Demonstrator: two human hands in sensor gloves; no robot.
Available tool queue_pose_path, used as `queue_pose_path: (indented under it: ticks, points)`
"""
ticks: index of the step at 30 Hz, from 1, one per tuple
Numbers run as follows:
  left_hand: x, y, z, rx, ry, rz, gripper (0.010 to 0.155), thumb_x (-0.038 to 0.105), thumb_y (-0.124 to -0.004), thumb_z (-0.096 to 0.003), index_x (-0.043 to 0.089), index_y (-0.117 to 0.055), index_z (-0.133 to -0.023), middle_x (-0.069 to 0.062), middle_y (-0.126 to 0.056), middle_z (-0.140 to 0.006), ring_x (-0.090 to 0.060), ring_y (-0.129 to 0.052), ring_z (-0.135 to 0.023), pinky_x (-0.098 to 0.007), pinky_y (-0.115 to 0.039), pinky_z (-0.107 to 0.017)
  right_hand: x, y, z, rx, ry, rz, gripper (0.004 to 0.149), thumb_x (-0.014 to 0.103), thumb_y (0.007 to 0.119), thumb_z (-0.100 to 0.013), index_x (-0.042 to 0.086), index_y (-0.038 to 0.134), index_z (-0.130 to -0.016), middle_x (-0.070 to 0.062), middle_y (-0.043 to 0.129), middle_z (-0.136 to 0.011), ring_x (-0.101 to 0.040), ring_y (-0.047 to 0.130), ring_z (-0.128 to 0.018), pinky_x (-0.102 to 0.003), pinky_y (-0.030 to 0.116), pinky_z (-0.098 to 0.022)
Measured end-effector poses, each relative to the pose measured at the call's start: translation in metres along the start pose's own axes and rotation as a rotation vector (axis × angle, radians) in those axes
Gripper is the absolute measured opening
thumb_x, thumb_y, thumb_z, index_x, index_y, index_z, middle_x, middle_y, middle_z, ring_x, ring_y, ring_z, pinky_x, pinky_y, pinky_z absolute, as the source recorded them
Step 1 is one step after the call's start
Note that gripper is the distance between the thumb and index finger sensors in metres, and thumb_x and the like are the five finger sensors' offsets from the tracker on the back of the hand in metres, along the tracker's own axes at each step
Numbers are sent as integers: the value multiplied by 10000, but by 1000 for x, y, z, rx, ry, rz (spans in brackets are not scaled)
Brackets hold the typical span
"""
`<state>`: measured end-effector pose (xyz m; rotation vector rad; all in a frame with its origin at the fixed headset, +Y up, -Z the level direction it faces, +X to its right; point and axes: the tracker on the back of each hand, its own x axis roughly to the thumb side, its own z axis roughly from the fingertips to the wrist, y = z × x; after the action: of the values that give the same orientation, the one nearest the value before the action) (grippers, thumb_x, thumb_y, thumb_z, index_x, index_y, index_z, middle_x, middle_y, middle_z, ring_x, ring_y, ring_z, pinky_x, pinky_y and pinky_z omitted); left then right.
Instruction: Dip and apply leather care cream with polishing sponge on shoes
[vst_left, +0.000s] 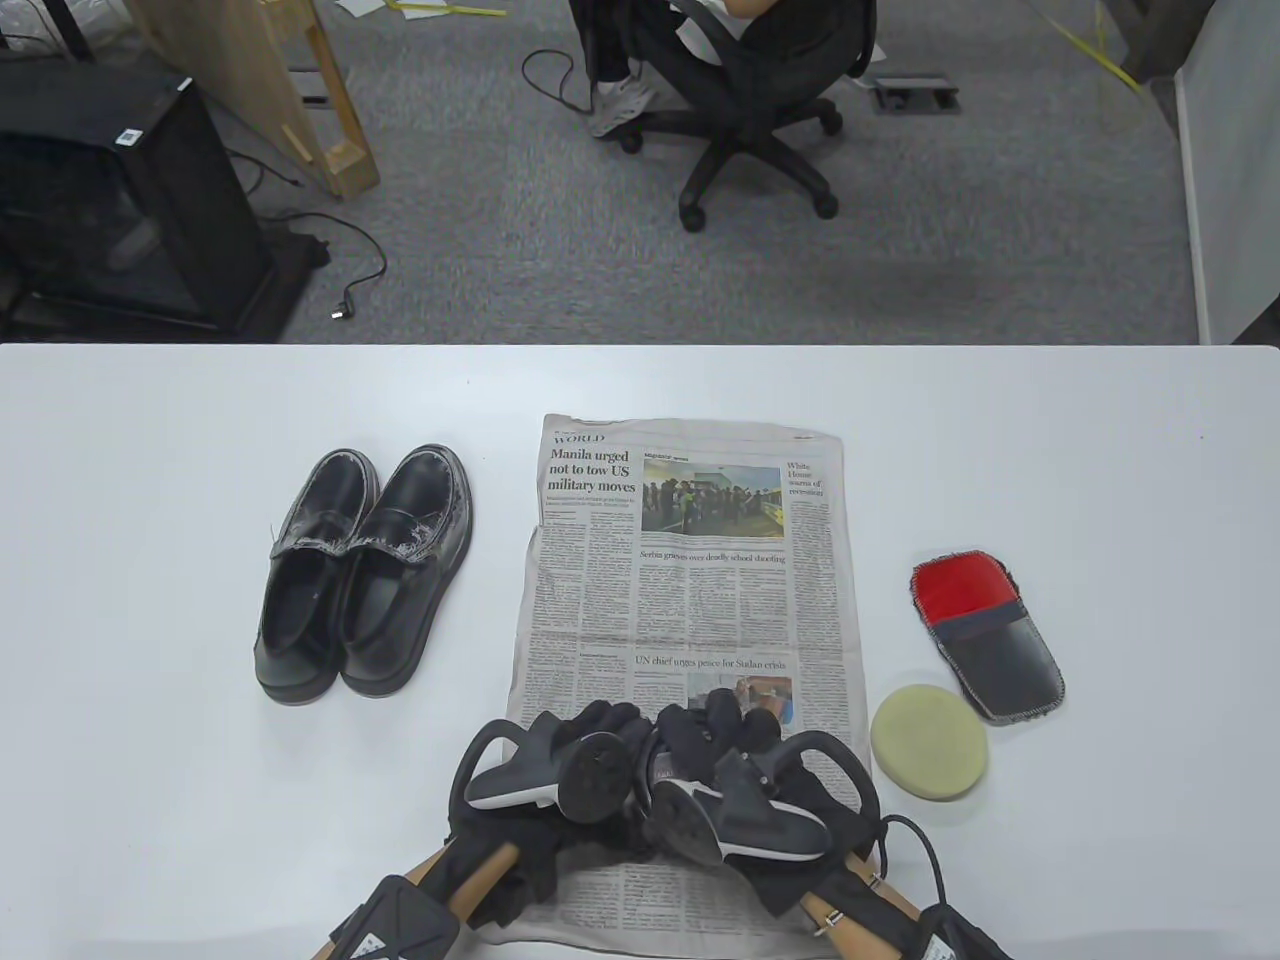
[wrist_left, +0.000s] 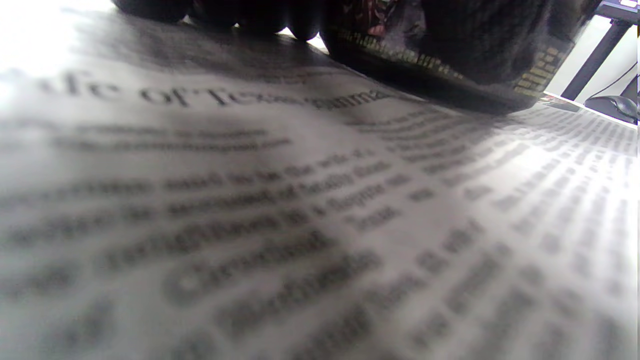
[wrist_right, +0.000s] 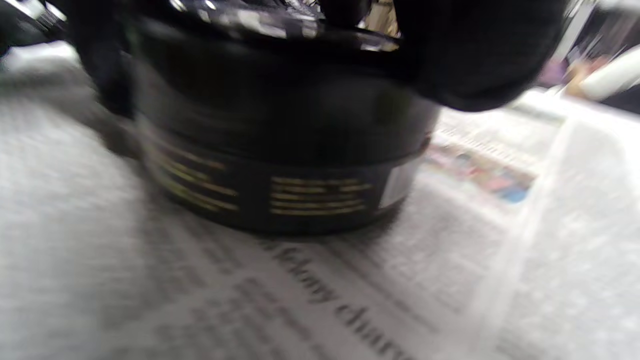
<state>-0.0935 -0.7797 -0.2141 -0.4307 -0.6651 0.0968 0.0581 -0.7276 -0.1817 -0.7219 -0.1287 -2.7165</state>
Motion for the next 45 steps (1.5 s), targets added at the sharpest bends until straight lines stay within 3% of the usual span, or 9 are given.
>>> queue_pose_path:
  ticks: [3,5,8,18,22,26,34,39,45]
  points:
    - [0,0,0,-2,3,-5,1027,618,-758,-435,74,-335,-1196,-207,-334,-1242,-447,-382,-1069,-577,-459,-729,-8,-6,-2,61,-11,-39,929,713,374,-533,46,390,-1179,-350,612,-1065,-426,898,-597,-298,905,-396]
    - [0,0,0,-2,3,-8,1025,619,-756,-436,75,-334,-1196,-207,-334,-1242,-445,-384,-1069,-576,-459,-730,-19,-8,0,141,-110,-217,962,685,495,-525,-10,359,-1177,-368,441,-1158,-617,600,-976,-606,678,-672]
    - [0,0,0,-4,2,-10,1024,616,-756,-438,72,-335,-1196,-210,-336,-1241,-450,-385,-1067,-578,-460,-728,-24,-4,2,168,-173,-281,1030,632,730,-438,20,335,-1167,-313,305,-1192,-597,472,-1037,-565,638,-720]
    - [2,0,-1,-2,14,-8,1025,586,-763,-425,58,-338,-1193,-212,-337,-1236,-454,-383,-1063,-584,-461,-723,-5,4,9,-73,13,-57,1083,787,411,-456,-68,498,-1116,-360,636,-1034,-453,940,-581,-321,898,-403]
    - [2,0,-1,-10,13,-22,1025,584,-757,-428,55,-327,-1193,-216,-330,-1235,-456,-381,-1063,-585,-462,-723,-22,0,8,185,-127,-236,1077,715,578,-474,-55,290,-1171,-430,411,-1117,-550,788,-816,-465,812,-602]
    - [3,0,-1,-11,14,-20,1024,578,-758,-426,51,-328,-1192,-219,-329,-1234,-459,-379,-1061,-588,-460,-721,-29,5,7,143,-104,-198,1105,715,686,-372,105,238,-1177,-358,410,-1138,-463,776,-876,-461,776,-658]
    - [2,0,-2,-11,19,-9,1025,566,-748,-428,39,-314,-1193,-221,-312,-1233,-462,-363,-1059,-591,-446,-719,-12,5,11,-15,-20,-10,1123,823,447,-392,-4,428,-1152,-352,732,-882,-290,979,-573,-298,892,-407]
    - [3,0,-2,-15,17,-22,1025,576,-739,-431,43,-308,-1193,-220,-309,-1234,-461,-363,-1060,-589,-447,-721,-24,1,7,127,-106,-169,1102,741,603,-416,-36,348,-1155,-366,442,-1145,-526,717,-973,-431,799,-647]
    - [3,-1,-2,-11,21,-13,1020,562,-747,-429,41,-315,-1192,-219,-315,-1232,-458,-363,-1060,-591,-445,-720,-19,7,12,30,-55,-124,1118,765,569,-397,-45,384,-1146,-353,507,-1119,-459,855,-821,-337,829,-600]
